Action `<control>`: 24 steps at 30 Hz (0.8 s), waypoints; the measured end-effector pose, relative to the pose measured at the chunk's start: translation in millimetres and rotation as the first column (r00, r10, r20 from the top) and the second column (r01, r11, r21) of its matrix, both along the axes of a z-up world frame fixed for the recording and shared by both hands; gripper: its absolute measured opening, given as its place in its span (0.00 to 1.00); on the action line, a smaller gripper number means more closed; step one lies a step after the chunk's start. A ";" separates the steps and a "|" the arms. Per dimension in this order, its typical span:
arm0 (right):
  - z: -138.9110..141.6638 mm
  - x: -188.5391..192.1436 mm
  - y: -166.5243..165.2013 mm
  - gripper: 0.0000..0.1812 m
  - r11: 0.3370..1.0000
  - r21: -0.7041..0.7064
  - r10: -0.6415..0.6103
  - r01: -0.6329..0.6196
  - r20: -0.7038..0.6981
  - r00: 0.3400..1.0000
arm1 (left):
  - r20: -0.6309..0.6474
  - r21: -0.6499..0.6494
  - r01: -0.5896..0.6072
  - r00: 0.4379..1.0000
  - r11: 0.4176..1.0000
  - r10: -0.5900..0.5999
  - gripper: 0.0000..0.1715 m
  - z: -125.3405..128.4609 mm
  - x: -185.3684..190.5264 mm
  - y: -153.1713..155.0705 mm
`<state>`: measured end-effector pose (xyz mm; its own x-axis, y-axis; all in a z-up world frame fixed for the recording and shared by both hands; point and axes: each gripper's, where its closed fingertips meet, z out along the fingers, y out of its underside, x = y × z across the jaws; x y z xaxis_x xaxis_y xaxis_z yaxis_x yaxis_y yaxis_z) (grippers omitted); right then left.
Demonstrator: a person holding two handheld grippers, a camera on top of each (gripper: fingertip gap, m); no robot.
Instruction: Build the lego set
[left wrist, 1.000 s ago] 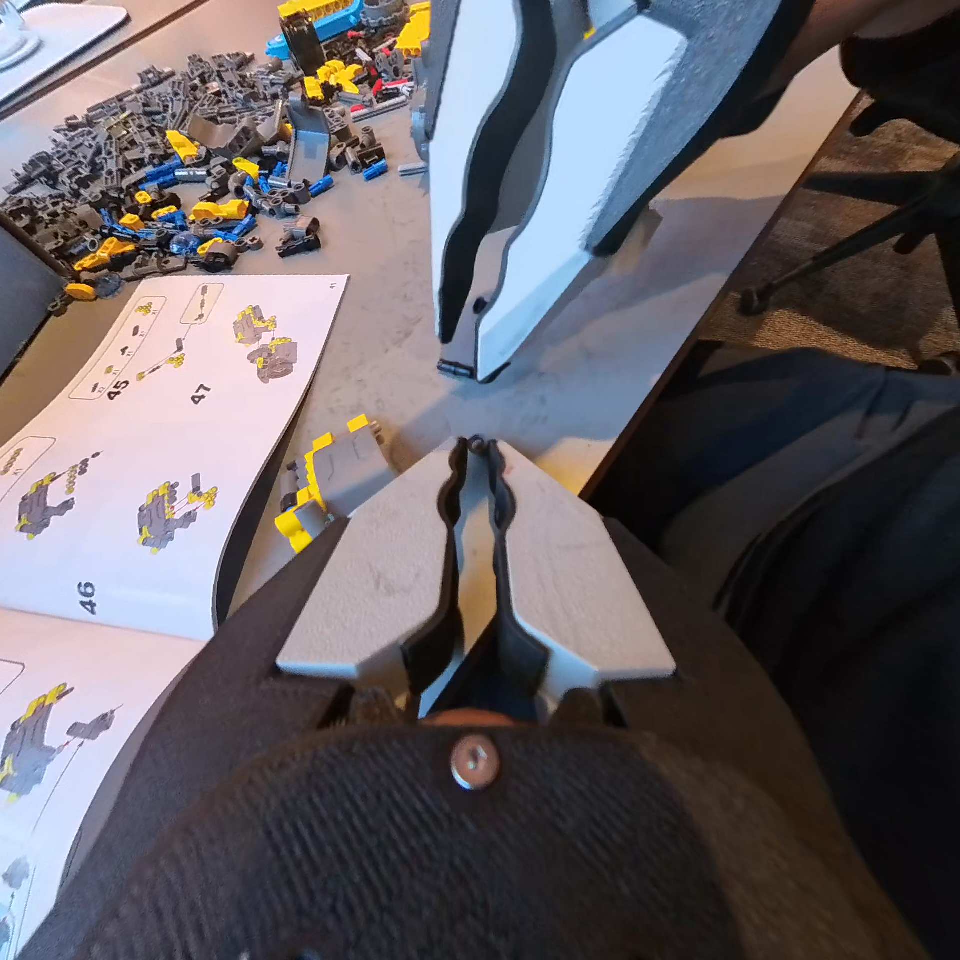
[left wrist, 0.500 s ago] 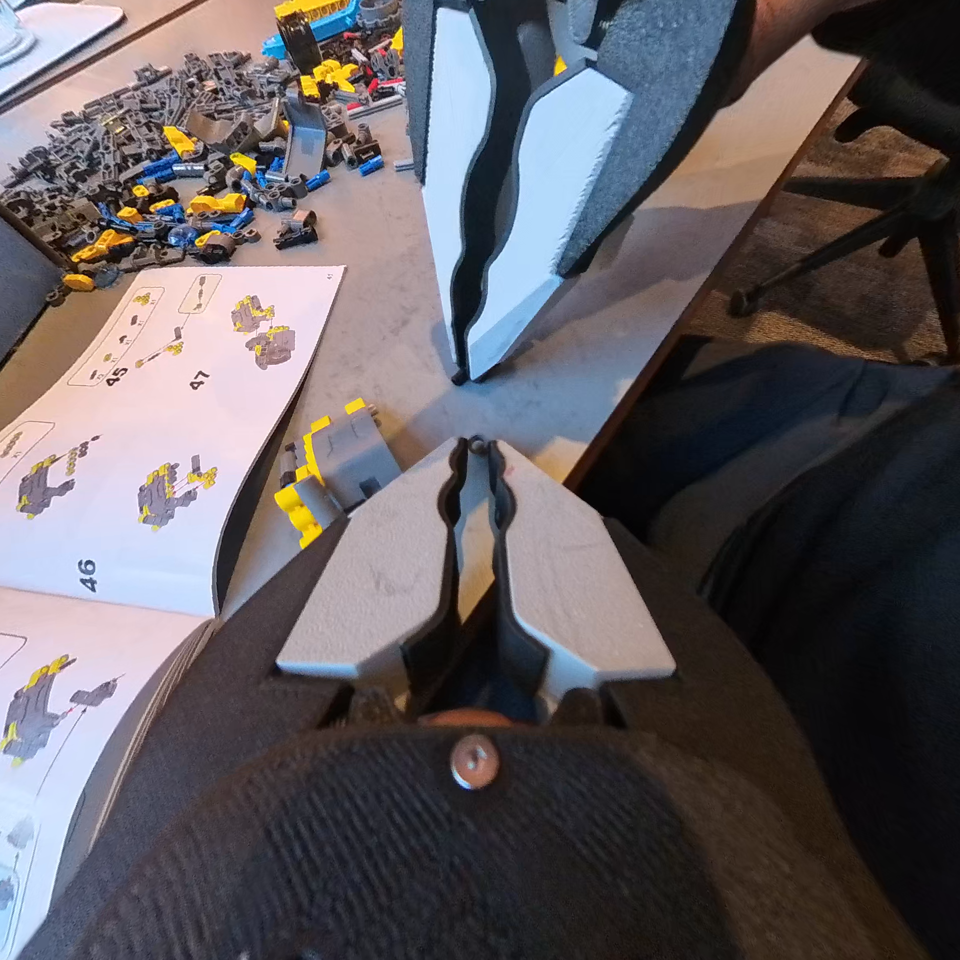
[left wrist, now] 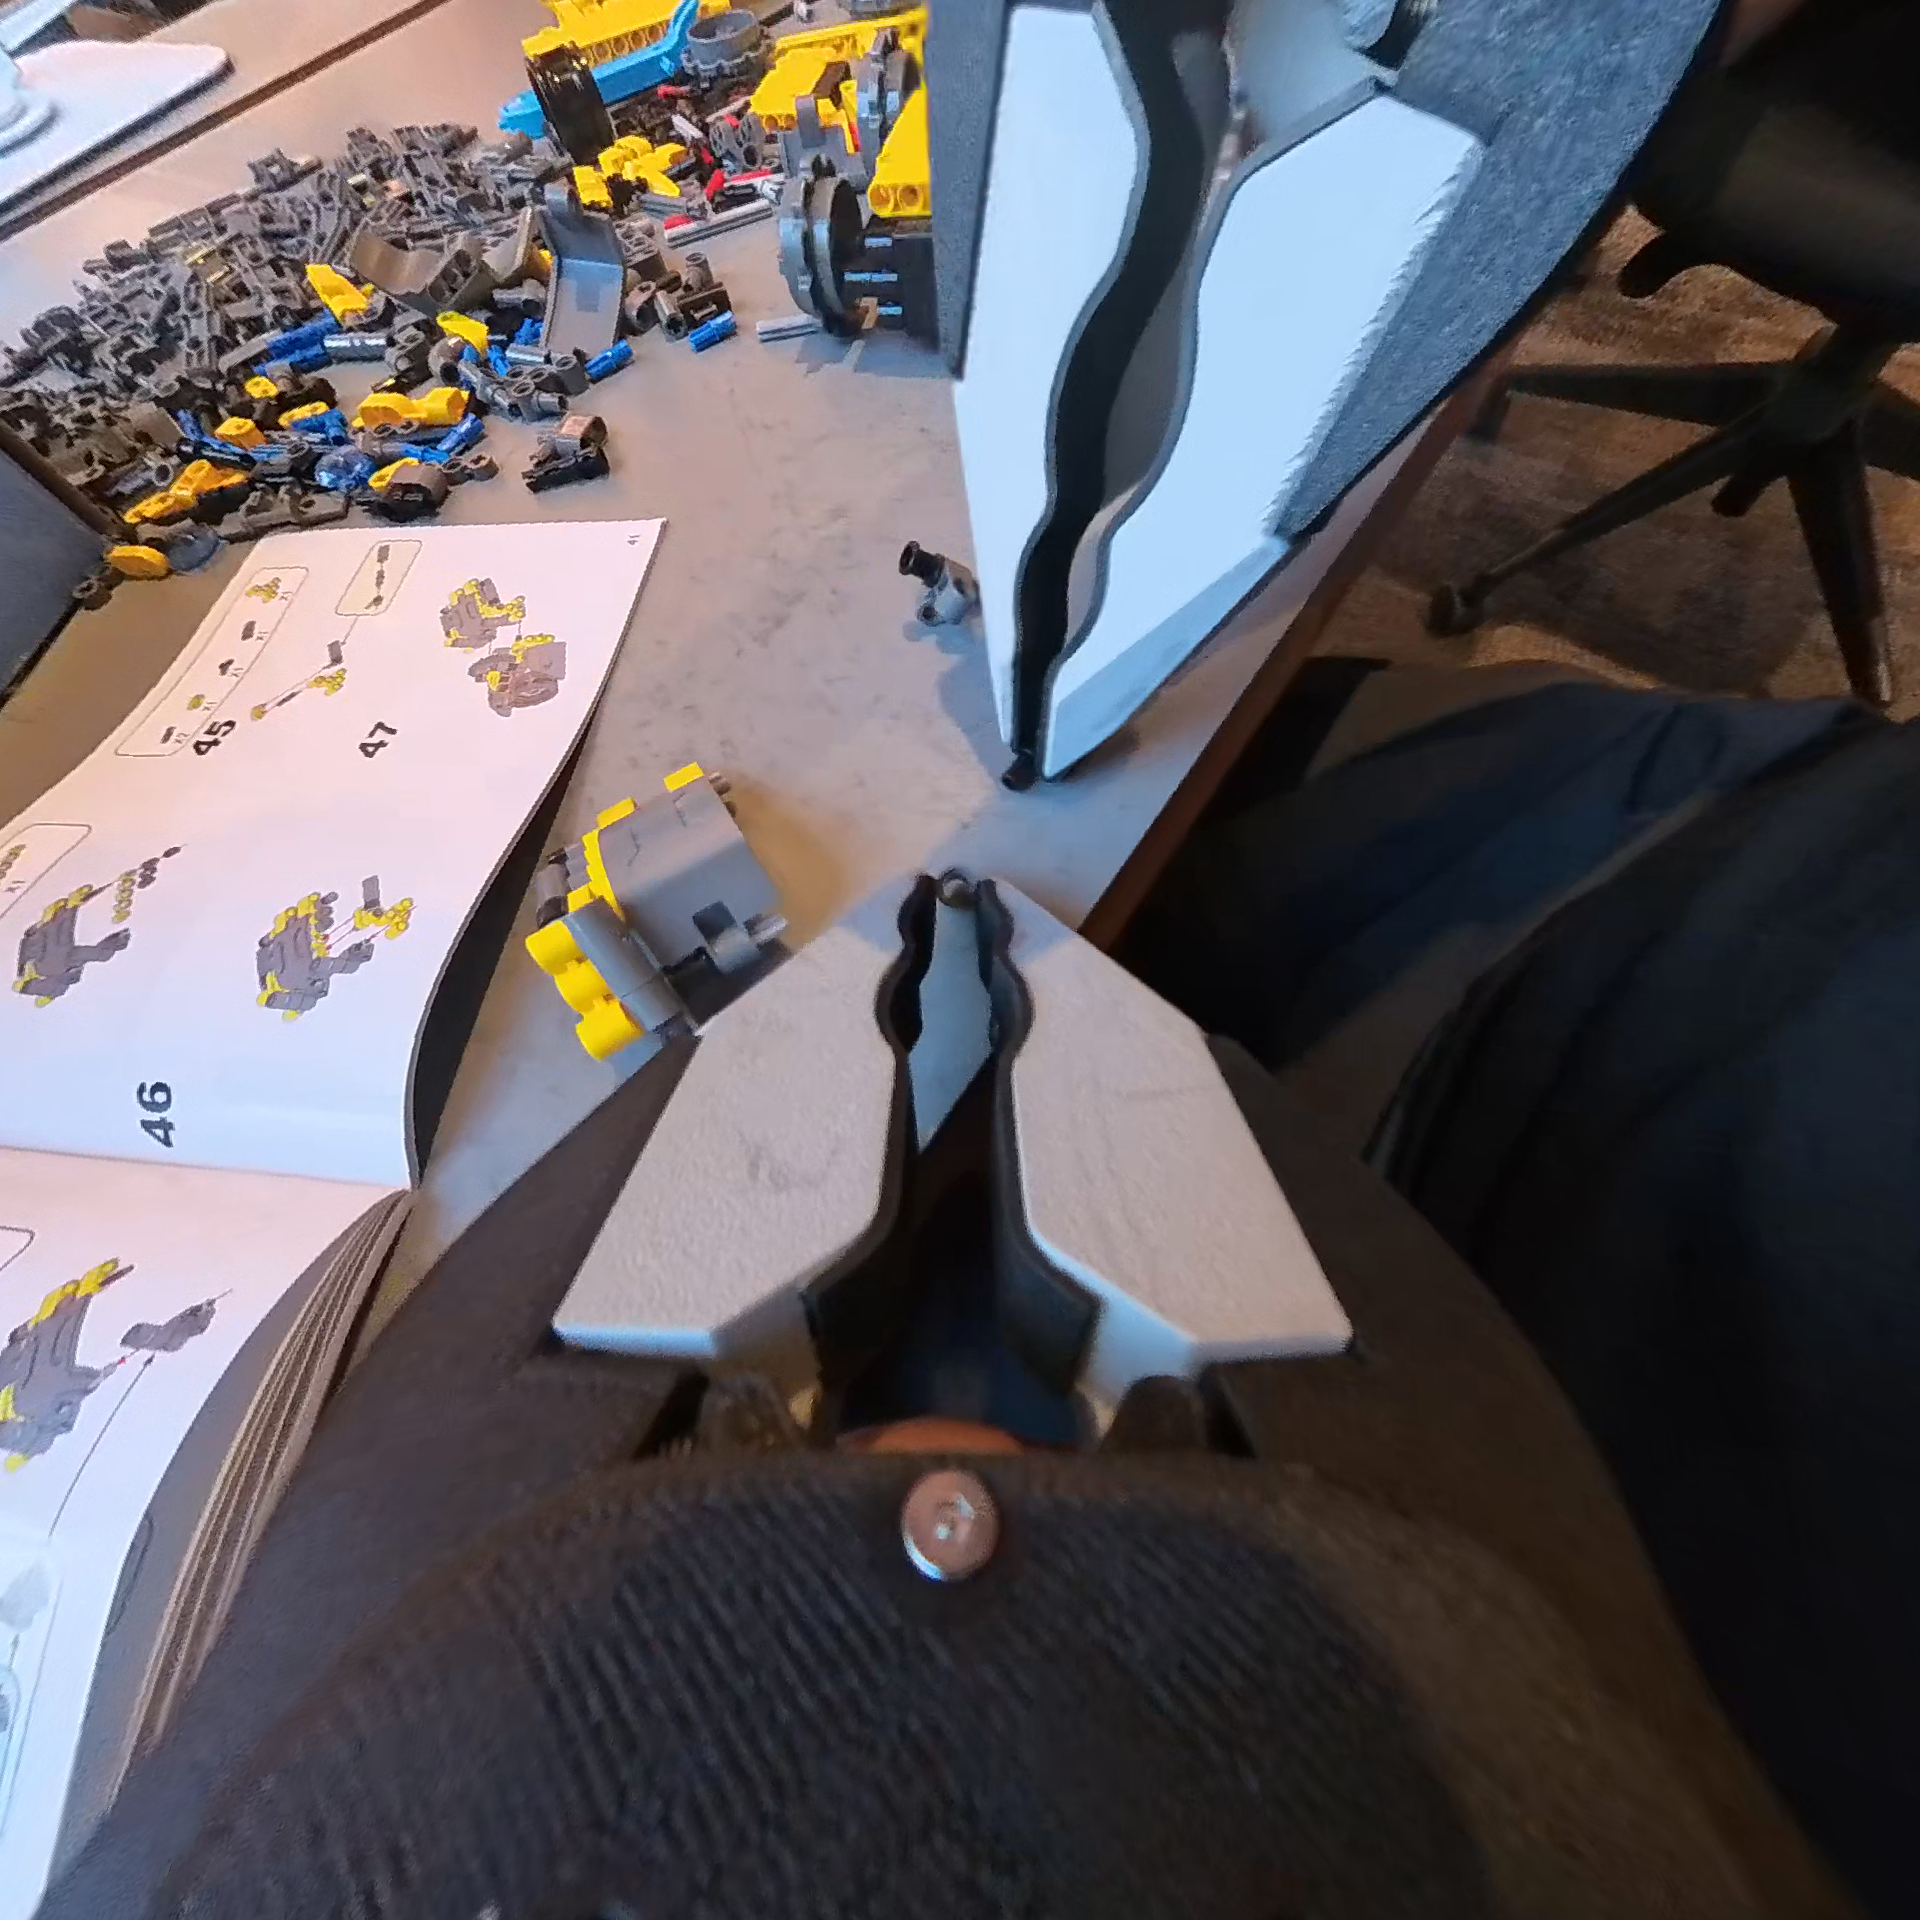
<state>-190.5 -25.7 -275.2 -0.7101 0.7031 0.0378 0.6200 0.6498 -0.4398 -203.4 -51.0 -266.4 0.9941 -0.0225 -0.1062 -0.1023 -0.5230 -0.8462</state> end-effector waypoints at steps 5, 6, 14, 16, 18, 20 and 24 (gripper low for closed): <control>-1.0 -0.9 -0.9 0.03 0.999 -0.035 -0.004 0.003 -0.026 1.000 | 0.034 0.020 -0.002 0.999 1.000 0.001 0.04 0.5 0.2 -1.0; -0.7 -1.3 -0.2 0.04 0.999 -0.039 -0.008 0.007 -0.032 0.999 | 0.039 0.026 -0.005 0.999 1.000 0.004 0.04 1.0 -0.3 -1.4; 15.4 -2.7 -2.4 0.10 0.993 -0.116 -0.009 -0.010 -0.159 0.987 | 0.355 0.250 -0.002 0.931 0.968 -0.090 0.04 36.8 13.5 5.6; 32.4 -3.1 -9.3 0.11 0.981 -0.191 -0.006 -0.042 -0.244 0.970 | 0.451 0.301 -0.021 0.884 0.953 -0.123 0.04 46.6 13.0 6.2; 48.5 -0.8 -15.9 0.11 0.966 -0.244 0.001 -0.083 -0.321 0.947 | 0.530 0.346 -0.045 0.834 0.937 -0.156 0.04 54.6 10.3 5.6; 59.7 -1.3 -17.1 0.11 0.963 -0.250 -0.003 -0.104 -0.395 0.919 | 0.609 0.378 -0.060 0.767 0.924 -0.199 0.04 60.1 9.6 5.0; 74.9 -1.7 -21.7 0.10 0.964 -0.218 0.021 -0.151 -0.504 0.863 | 0.713 0.413 -0.084 0.649 0.907 -0.265 0.04 67.0 9.5 4.3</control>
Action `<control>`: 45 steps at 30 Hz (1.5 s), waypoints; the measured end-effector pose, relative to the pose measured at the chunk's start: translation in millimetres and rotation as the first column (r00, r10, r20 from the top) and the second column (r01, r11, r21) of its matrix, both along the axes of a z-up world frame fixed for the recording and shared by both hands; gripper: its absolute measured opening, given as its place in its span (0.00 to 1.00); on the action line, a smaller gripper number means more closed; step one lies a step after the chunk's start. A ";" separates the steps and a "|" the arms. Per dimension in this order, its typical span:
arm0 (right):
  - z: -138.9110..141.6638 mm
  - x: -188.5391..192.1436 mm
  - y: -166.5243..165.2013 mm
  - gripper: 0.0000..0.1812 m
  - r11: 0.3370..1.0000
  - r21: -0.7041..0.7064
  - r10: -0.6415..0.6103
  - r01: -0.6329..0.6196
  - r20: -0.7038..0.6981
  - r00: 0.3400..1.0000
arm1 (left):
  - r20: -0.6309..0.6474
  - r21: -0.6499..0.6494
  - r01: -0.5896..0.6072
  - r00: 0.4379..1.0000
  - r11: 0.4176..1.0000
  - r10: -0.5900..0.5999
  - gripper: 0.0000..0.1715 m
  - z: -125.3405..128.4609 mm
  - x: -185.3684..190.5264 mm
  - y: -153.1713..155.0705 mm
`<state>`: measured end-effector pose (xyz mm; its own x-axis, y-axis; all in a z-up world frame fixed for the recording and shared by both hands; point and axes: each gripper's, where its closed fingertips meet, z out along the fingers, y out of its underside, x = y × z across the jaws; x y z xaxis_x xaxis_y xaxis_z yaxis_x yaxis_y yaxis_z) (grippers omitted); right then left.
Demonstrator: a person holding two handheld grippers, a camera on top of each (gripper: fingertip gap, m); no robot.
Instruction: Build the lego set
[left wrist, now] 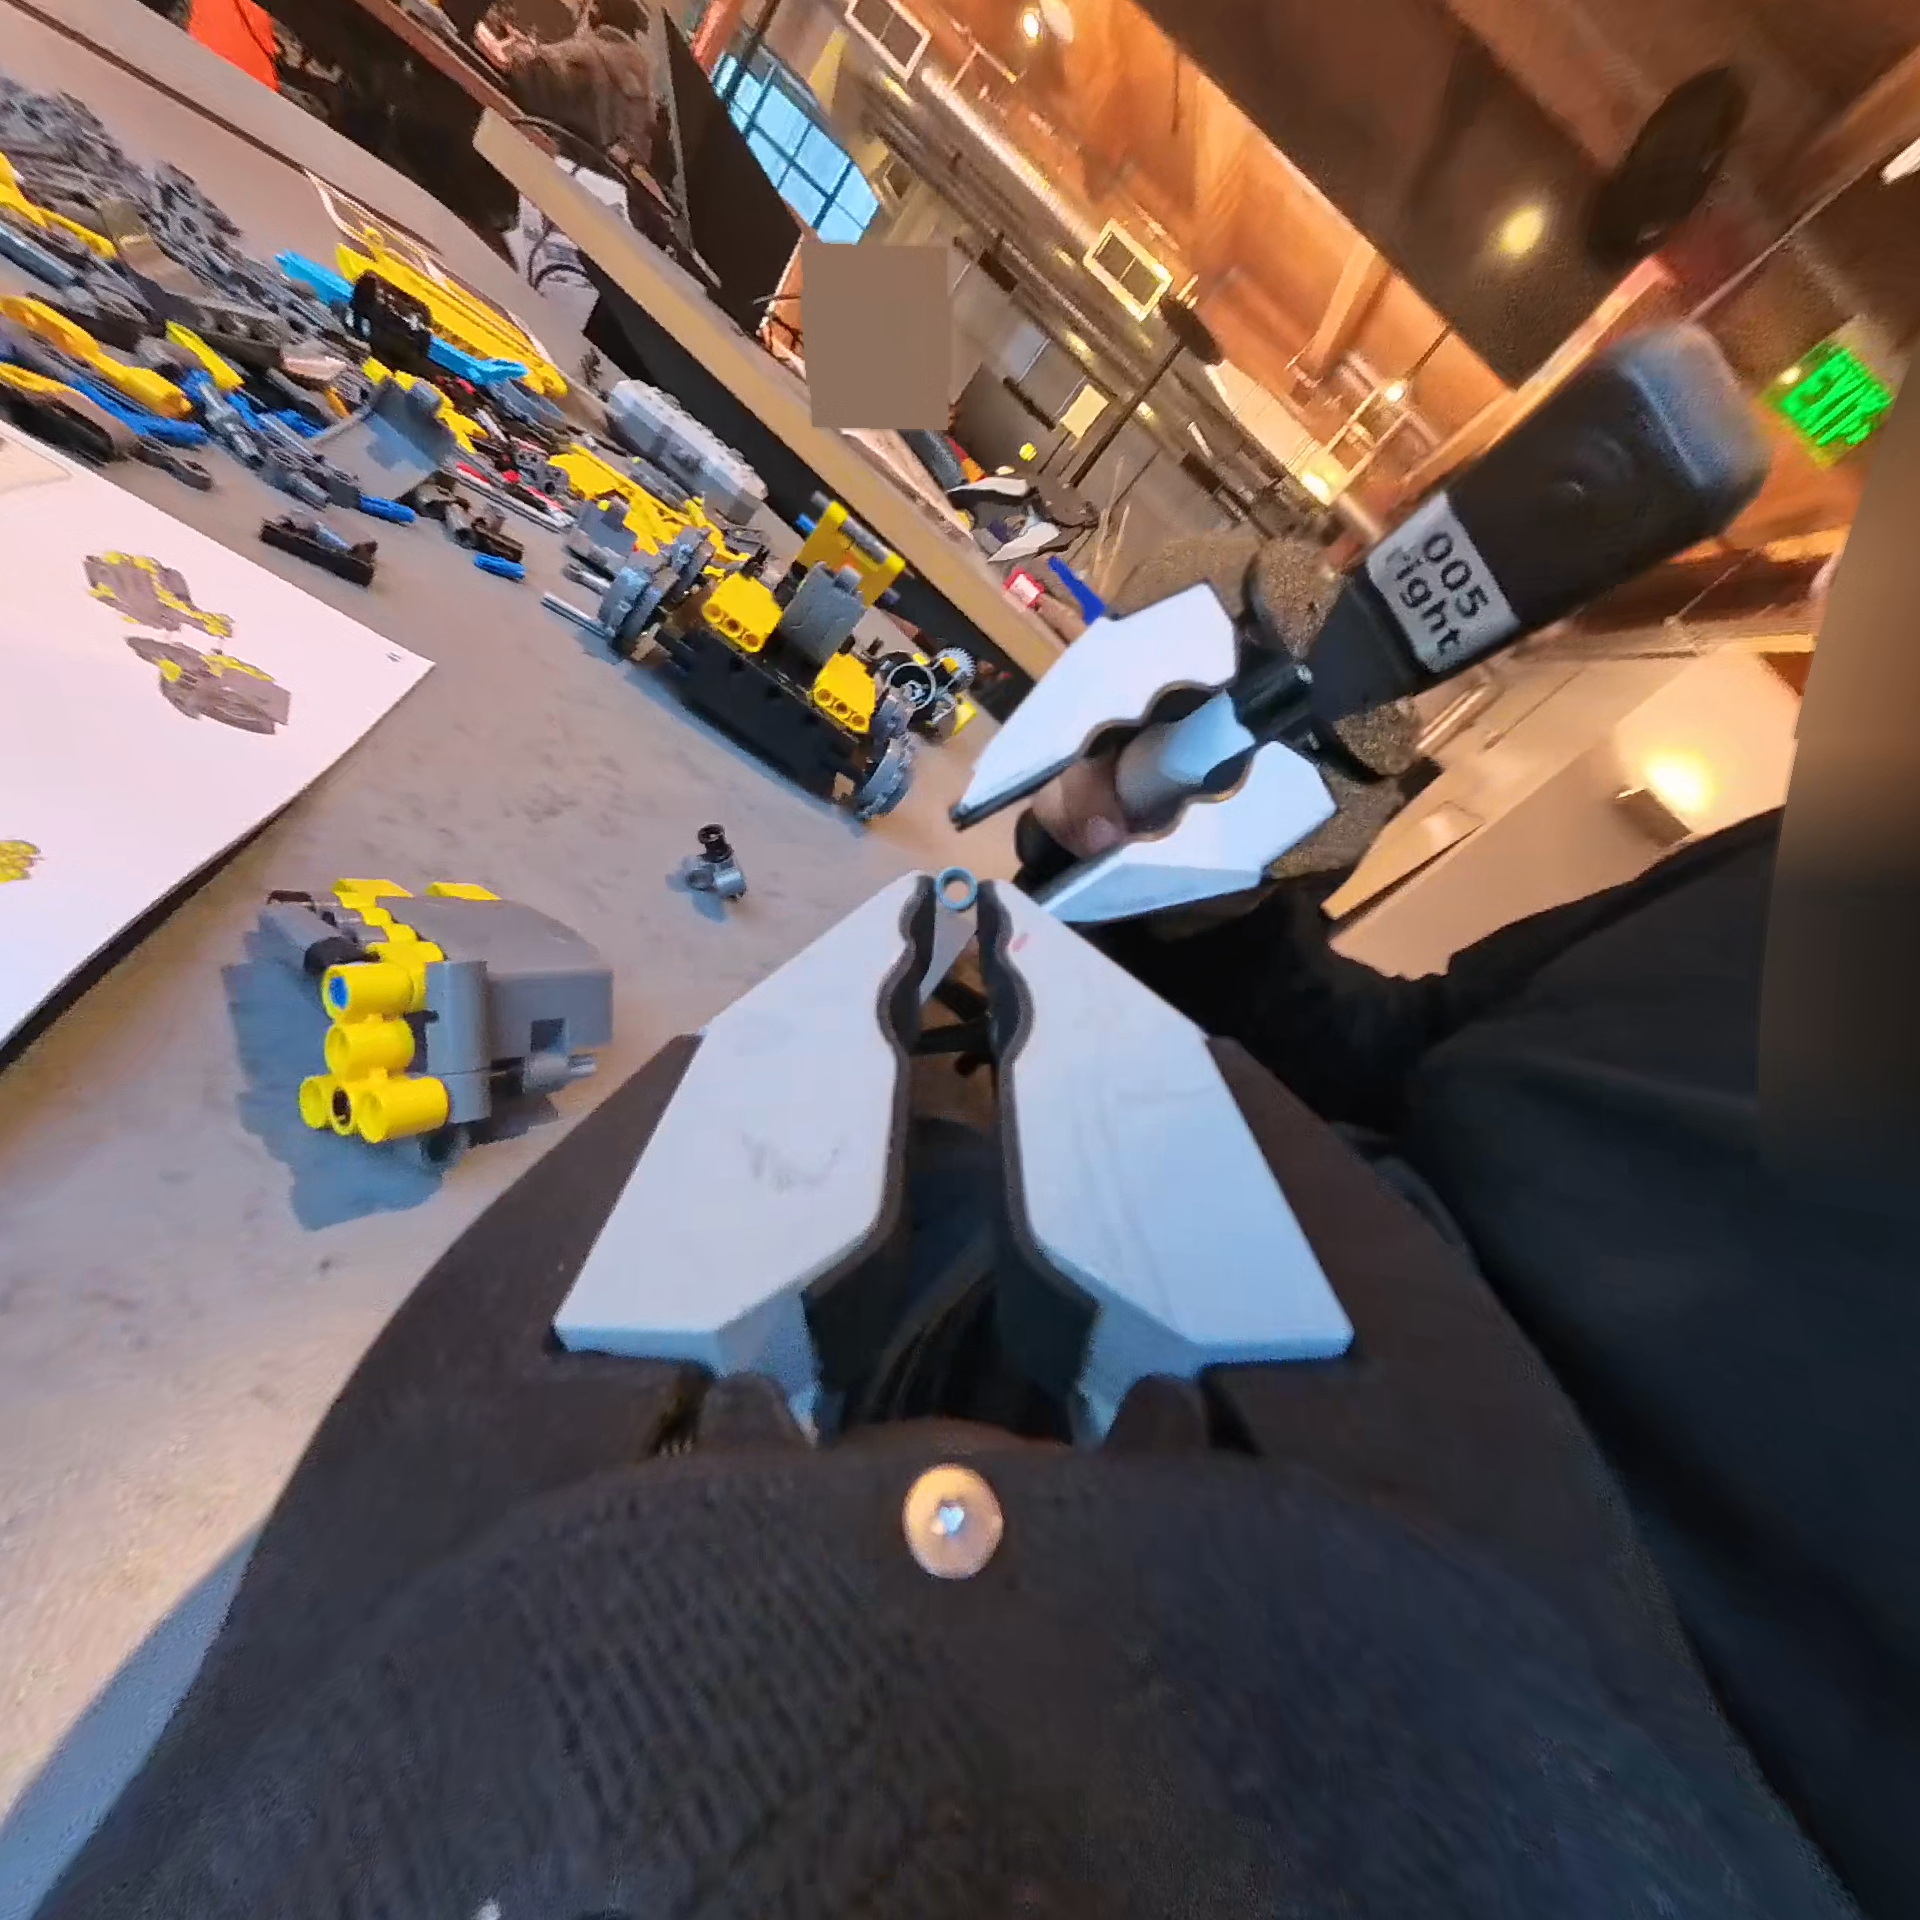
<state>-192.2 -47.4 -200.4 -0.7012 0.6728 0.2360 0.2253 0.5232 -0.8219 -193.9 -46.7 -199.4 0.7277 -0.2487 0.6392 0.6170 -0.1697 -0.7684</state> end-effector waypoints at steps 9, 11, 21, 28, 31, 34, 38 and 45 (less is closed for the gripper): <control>1.3 -0.9 -5.9 0.04 0.995 0.103 0.014 -0.005 -0.088 0.996 | 0.053 0.050 0.044 0.998 0.998 -0.046 0.04 10.9 8.1 -0.2; 1.1 -0.7 -6.0 0.04 0.994 0.112 0.013 -0.002 -0.095 0.995 | 0.054 0.048 0.054 0.997 0.997 -0.057 0.04 10.0 8.4 -0.7; -27.9 4.4 -2.5 0.04 0.998 0.058 0.025 -0.031 0.094 0.995 | -0.567 -0.176 -0.021 0.819 0.984 -0.084 0.19 -26.9 3.9 -5.8; -45.2 15.1 -4.9 0.04 0.997 -0.030 0.080 -0.075 0.276 0.958 | -0.878 -0.207 -0.077 0.455 0.975 -0.150 0.12 -42.1 10.0 -8.3; -48.2 16.5 -5.5 0.04 0.997 -0.022 0.083 -0.080 0.292 0.953 | -0.859 -0.235 -0.020 0.471 0.972 -0.198 0.12 -43.9 21.2 -9.7; -51.0 18.2 -6.3 0.04 0.996 -0.017 0.090 -0.089 0.308 0.947 | -0.858 -0.228 -0.006 0.473 0.974 -0.199 0.07 -41.0 23.1 -11.0; -50.7 20.9 -10.4 0.04 0.993 -0.015 0.115 -0.117 0.309 0.944 | -0.864 -0.236 -0.010 0.460 0.972 -0.205 0.12 -45.1 24.6 -10.2; -51.1 26.1 -17.2 0.04 0.984 0.007 0.166 -0.177 0.307 0.937 | -0.877 -0.242 0.014 0.424 0.970 -0.225 0.07 -48.6 29.8 -11.9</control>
